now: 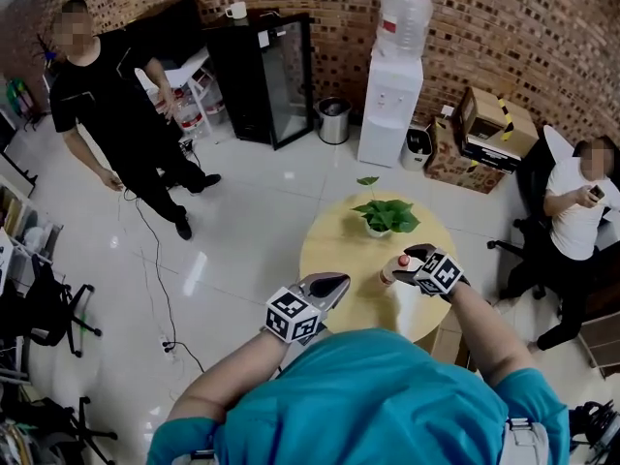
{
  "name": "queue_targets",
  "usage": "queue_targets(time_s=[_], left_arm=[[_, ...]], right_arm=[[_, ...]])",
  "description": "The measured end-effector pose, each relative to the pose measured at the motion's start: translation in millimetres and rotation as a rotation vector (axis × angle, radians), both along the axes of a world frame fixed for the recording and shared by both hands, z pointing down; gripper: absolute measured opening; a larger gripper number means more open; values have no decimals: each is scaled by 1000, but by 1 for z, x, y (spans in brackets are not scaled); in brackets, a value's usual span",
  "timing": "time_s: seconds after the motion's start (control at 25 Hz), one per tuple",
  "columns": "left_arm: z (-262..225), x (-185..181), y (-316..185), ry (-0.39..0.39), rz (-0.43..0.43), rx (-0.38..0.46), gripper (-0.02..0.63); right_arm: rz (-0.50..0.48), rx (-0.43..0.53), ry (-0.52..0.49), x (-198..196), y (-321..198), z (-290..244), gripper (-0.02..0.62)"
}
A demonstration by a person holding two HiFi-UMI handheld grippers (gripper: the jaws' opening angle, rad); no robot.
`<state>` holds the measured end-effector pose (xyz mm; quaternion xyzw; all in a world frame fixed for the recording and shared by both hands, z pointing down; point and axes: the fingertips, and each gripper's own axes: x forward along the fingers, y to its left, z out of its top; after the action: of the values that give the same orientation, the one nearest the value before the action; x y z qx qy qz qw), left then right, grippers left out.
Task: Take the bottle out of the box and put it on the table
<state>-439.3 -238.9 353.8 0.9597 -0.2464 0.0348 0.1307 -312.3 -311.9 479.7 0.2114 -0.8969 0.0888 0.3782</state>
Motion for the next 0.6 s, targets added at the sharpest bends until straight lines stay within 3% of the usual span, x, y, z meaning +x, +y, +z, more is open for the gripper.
queue_targets(time_s=[0.16, 0.36, 0.48, 0.6], left_arm=[[-20, -9, 7, 0, 3, -16, 0], [-46, -4, 20, 12, 24, -26, 0], [-51, 4, 30, 20, 37, -15, 0], [-56, 8, 32, 40, 35, -4, 0]], right_arm=[[96, 70, -109, 11, 5, -58, 285], [313, 235, -380, 47, 32, -166, 280], [386, 243, -516, 61, 62, -191, 230], [395, 232, -571, 64, 80, -192, 191]])
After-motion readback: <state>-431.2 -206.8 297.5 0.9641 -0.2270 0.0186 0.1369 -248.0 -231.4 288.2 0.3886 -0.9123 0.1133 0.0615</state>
